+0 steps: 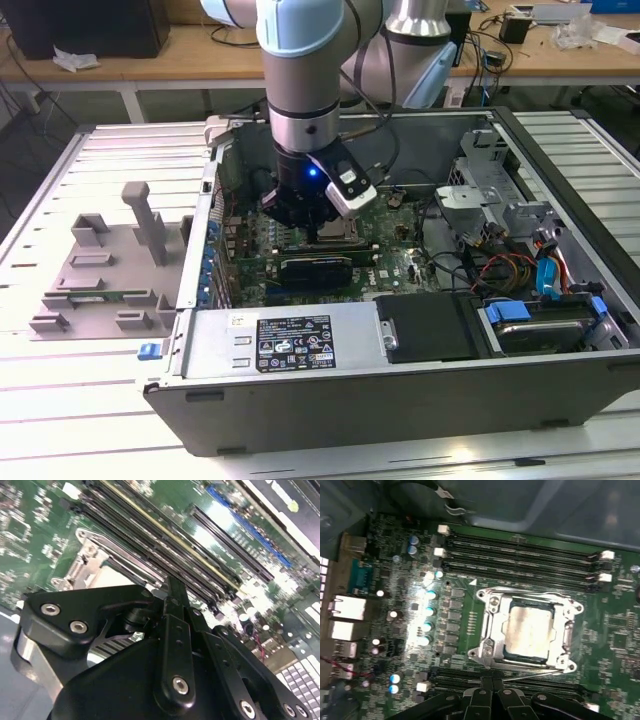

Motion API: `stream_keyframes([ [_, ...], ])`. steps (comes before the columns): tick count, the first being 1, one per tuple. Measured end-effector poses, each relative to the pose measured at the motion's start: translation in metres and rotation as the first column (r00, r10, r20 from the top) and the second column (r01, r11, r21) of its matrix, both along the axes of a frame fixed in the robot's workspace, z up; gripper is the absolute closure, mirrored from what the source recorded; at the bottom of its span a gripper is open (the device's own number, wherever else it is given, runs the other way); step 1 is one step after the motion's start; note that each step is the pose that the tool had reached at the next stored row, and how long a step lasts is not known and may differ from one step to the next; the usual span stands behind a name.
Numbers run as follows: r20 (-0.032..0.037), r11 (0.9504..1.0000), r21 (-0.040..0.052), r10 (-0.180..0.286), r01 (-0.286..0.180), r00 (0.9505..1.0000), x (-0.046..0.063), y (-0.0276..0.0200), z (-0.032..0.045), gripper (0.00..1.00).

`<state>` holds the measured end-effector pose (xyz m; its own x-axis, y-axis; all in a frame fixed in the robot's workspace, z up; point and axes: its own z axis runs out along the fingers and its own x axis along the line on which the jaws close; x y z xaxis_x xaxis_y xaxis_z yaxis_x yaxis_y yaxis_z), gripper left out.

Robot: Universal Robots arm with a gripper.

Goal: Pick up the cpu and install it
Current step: 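Install the second cpu locking lever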

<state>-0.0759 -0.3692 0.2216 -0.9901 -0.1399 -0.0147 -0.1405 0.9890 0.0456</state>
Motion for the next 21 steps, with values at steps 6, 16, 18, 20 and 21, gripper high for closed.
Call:
stream_keyframes([
  [6,-0.0019,0.9996,0.0269,0.0,0.0,1.0,0.0,-0.0064,-0.0007,0.89],
  [16,-0.0018,0.9986,0.0536,0.0,0.0,1.0,0.0,-0.014,-0.0113,0.89],
  [18,-0.0019,0.9985,0.055,0.0,0.0,1.0,0.0,-0.0135,-0.0133,0.89],
  [20,-0.0019,0.9979,0.0642,0.0,0.0,1.0,0.0,-0.0127,-0.0142,0.89],
  [21,-0.0017,0.9974,0.0727,0.0,0.0,1.0,0.0,-0.0125,-0.0144,0.89],
])
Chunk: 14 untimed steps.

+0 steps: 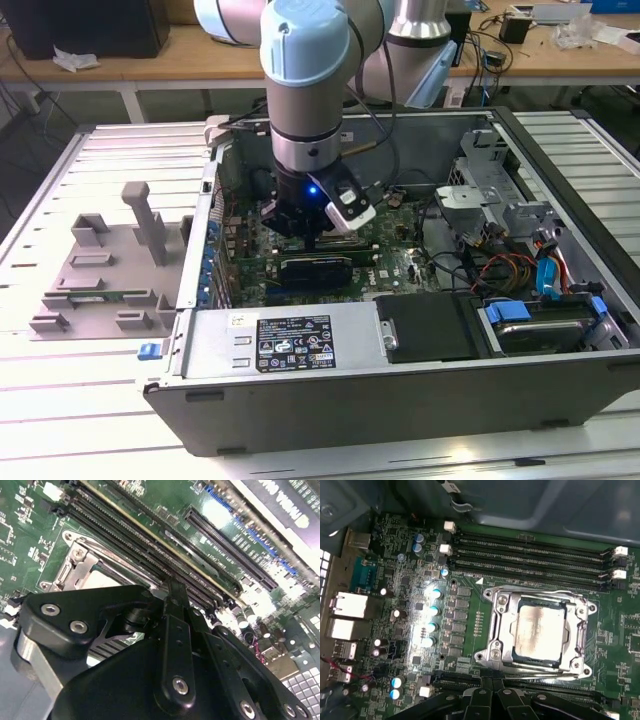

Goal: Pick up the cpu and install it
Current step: 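Install the second cpu locking lever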

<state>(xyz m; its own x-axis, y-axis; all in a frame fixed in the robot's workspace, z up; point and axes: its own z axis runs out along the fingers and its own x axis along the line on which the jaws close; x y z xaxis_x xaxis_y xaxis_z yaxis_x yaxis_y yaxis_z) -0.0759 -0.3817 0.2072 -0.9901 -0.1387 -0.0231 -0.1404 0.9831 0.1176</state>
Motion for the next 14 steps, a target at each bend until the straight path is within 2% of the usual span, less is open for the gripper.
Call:
stream_keyframes([
  [1,-0.0001,1.0,0.0027,0.0,0.0,1.0,0.0,0.0,0.0,0.89],
  [8,0.0018,0.999,0.045,0.0,0.0,1.0,-0.0033,0.0001,-0.0005,0.89],
  [12,0.0019,0.9989,0.047,-0.002,0.002,1.0,-0.0036,-0.0002,-0.0009,0.89],
  [14,0.0018,0.9987,0.0468,-0.021,0.021,0.9998,-0.0037,-0.0002,-0.0011,0.89],
])
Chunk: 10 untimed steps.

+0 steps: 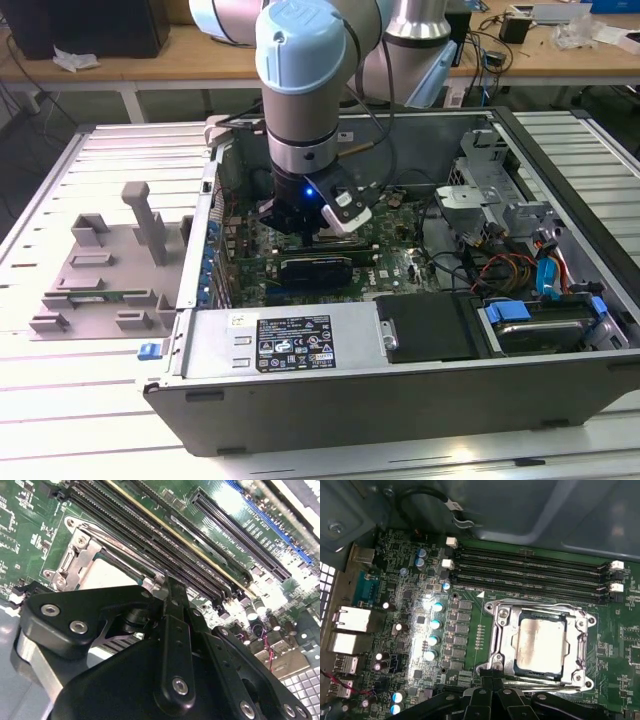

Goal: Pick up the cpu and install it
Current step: 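Install the second cpu locking lever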

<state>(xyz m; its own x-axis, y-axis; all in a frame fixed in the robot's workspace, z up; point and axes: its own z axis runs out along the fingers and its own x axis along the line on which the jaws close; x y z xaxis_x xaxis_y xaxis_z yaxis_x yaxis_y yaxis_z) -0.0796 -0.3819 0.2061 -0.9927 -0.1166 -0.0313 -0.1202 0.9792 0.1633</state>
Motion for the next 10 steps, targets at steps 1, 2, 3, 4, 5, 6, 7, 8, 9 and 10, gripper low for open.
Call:
stream_keyframes([
  [1,0.0,0.9999,-0.0001,-0.012,0.012,0.9999,0.0,-0.0003,0.0,0.89],
  [2,0.0001,0.9999,0.0001,-0.017,0.017,0.9999,0.0,-0.0011,-0.0001,0.89],
  [3,0.0001,0.9998,0.0001,-0.018,0.018,0.9998,0.0002,-0.0016,-0.0001,0.89],
  [4,0.0001,0.9998,0.0001,-0.019,0.019,0.9998,0.0003,-0.002,-0.0001,0.89],
  [5,0.0001,0.9998,0.0,-0.02,0.02,0.9998,0.0005,-0.0027,-0.0001,0.89],
  [6,0.0001,0.9998,-0.0001,-0.021,0.021,0.9998,0.0006,-0.0031,-0.0001,0.89],
  [7,0.0002,0.9998,-0.0002,-0.021,0.021,0.9998,0.0007,-0.0036,-0.0001,0.89],
  [8,0.0001,0.9998,-0.0003,-0.022,0.022,0.9998,0.0009,-0.0042,-0.0001,0.89],
  [9,0.0002,0.9998,-0.0006,-0.022,0.022,0.9998,0.0009,-0.0047,-0.0001,0.89],
  [10,0.0002,0.9998,-0.001,-0.022,0.022,0.9998,0.0009,-0.0052,-0.0001,0.89],
])
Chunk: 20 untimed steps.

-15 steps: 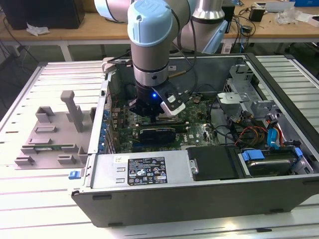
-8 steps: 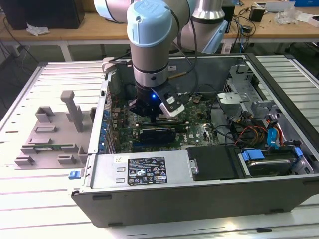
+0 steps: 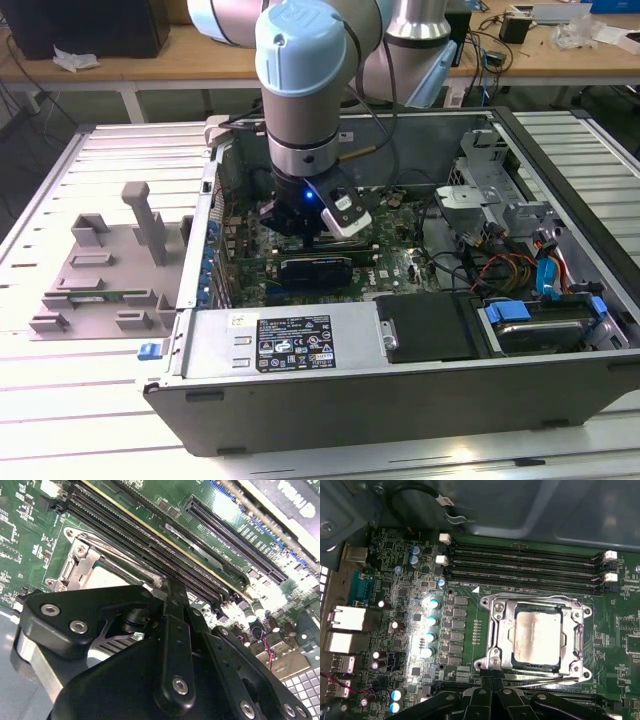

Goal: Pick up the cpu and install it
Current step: 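Install the second cpu locking lever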

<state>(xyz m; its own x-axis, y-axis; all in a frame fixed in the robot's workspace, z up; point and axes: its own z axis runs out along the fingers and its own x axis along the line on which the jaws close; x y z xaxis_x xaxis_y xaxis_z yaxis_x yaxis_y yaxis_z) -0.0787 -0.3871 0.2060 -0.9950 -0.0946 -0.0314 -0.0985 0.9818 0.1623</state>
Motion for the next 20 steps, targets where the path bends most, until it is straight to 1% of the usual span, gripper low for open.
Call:
stream_keyframes([
  [3,-0.0001,1.0,-0.0003,0.0,0.0,1.0,0.0,-0.0014,0.0,0.89],
  [8,0.0001,1.0,-0.0002,0.0,0.0,1.0,-0.0001,-0.0021,-0.0001,0.89],
  [12,0.0007,1.0,0.0041,0.0,0.0,1.0,-0.0044,-0.0021,-0.0022,0.89],
  [13,0.0012,0.9997,0.0238,0.0,0.0,1.0,-0.0049,-0.0021,-0.003,0.89],
  [14,0.0017,0.9989,0.0474,0.0,0.0,1.0,-0.005,-0.0021,-0.003,0.89],
  [15,0.0022,0.9979,0.0654,0.0,0.0,1.0,-0.0049,-0.0021,-0.0032,0.89],
  [16,0.0031,0.9971,0.0758,0.0,0.0,1.0,-0.0049,-0.0019,-0.004,0.89],
  [17,0.0032,0.9969,0.0784,0.0,0.0,1.0,-0.005,-0.002,-0.0045,0.89],
  [20,0.003,0.9969,0.0789,0.0,0.0,1.0,-0.005,-0.0022,-0.0046,0.89],
])
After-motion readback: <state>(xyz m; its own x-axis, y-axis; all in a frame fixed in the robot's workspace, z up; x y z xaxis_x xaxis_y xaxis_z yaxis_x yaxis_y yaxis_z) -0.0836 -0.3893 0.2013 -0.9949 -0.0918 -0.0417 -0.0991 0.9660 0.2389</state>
